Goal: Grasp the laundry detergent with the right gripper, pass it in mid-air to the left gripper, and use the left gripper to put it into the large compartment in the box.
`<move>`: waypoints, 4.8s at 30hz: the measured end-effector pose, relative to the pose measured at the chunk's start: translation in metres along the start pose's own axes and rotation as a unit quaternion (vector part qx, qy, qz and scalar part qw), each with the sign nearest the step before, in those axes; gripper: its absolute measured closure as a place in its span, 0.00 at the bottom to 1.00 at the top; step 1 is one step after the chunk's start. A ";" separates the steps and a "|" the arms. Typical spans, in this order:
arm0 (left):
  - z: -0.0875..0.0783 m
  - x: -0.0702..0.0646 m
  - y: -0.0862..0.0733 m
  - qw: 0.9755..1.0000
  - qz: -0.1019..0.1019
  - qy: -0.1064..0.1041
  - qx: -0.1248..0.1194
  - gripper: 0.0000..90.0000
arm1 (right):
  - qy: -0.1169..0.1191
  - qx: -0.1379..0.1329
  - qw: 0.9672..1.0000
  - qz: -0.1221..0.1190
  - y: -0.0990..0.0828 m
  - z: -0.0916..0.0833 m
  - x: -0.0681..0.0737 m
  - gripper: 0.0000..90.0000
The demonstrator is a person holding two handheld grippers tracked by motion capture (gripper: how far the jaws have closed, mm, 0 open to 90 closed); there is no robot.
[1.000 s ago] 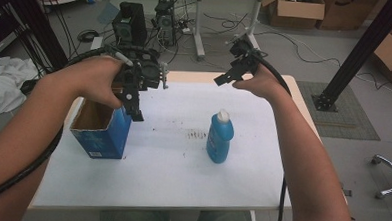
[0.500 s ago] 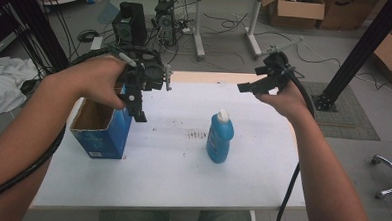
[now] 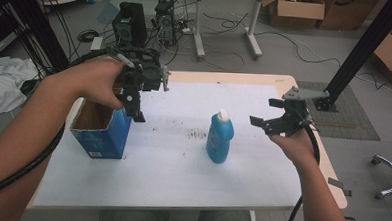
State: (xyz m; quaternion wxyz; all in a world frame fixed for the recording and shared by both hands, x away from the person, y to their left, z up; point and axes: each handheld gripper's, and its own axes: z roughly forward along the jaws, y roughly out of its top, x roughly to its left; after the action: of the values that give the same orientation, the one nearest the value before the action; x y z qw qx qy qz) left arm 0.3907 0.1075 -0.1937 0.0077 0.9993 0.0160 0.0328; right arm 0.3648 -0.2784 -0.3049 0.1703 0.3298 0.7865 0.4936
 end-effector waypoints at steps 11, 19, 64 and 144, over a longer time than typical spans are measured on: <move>-0.005 0.000 0.003 1.000 0.010 0.015 -0.011 0.00 | -0.050 -0.041 0.998 0.010 -0.057 -0.004 0.052 0.00; -0.004 0.000 0.003 1.000 0.010 0.013 -0.010 0.00 | -0.057 -0.049 0.997 0.028 -0.094 0.016 0.087 0.00; 0.000 -0.008 -0.005 1.000 0.003 0.014 -0.014 0.00 | -0.128 -0.071 0.989 0.037 -0.101 0.116 0.110 0.01; 0.010 -0.007 -0.002 1.000 -0.001 0.005 -0.010 0.00 | -0.072 -0.070 0.995 -0.008 -0.090 0.099 0.097 0.50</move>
State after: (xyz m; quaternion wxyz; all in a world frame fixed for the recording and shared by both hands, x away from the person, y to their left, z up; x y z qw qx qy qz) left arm 0.3842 0.1087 -0.2040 0.0172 0.9990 0.0169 0.0380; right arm 0.3210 -0.1727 -0.4243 0.2533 0.3451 0.7386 0.5207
